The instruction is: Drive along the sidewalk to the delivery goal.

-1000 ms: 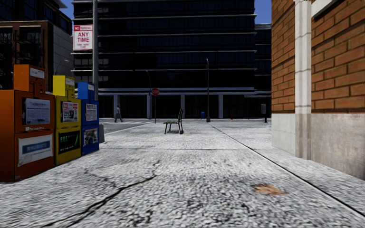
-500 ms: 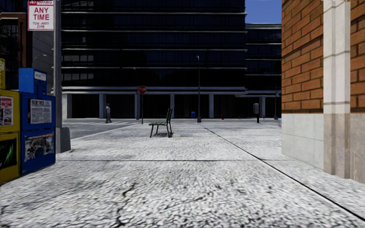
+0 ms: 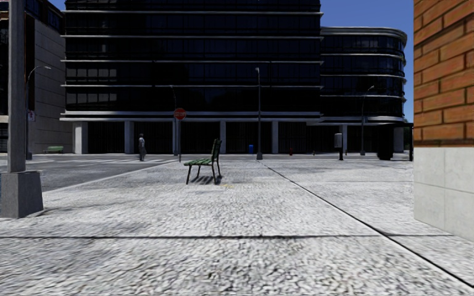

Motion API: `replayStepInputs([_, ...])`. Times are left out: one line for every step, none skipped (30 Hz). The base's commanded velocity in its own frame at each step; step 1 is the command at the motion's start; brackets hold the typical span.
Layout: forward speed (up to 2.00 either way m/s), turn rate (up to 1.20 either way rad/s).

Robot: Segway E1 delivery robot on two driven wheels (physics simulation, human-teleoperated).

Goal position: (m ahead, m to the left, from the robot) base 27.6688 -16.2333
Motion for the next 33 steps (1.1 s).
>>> replayStepInputs([2.0, -0.24])
replayStepInputs([2.0, -0.24])
replayStepInputs([2.0, -0.24])
replayStepInputs([2.0, -0.24])
replayStepInputs([2.0, -0.24])
replayStepInputs([2.0, -0.24])
replayStepInputs([2.0, -0.24])
replayStepInputs([2.0, -0.24])
replayStepInputs([2.0, -0.24])
replayStepInputs([2.0, -0.24])
replayStepInputs([2.0, -0.24])
replayStepInputs([2.0, -0.24])
replayStepInputs([2.0, -0.24])
replayStepInputs([2.0, -0.24])
replayStepInputs([2.0, -0.25])
replayStepInputs([2.0, -0.25])
replayStepInputs([2.0, -0.25])
replayStepInputs([2.0, -0.25])
replayStepInputs([2.0, -0.25])
replayStepInputs([2.0, -0.25])
replayStepInputs([2.0, -0.25])
replayStepInputs([2.0, -0.25])
replayStepInputs([2.0, -0.25])
replayStepInputs([2.0, -0.25])
replayStepInputs([2.0, -0.25])
replayStepInputs([2.0, -0.25])
replayStepInputs([2.0, -0.25])
replayStepInputs([2.0, -0.25])
replayStepInputs([2.0, -0.25])
replayStepInputs([2.0, -0.25])
replayStepInputs([2.0, -0.25])
replayStepInputs([2.0, -0.25])
replayStepInputs([2.0, -0.25])
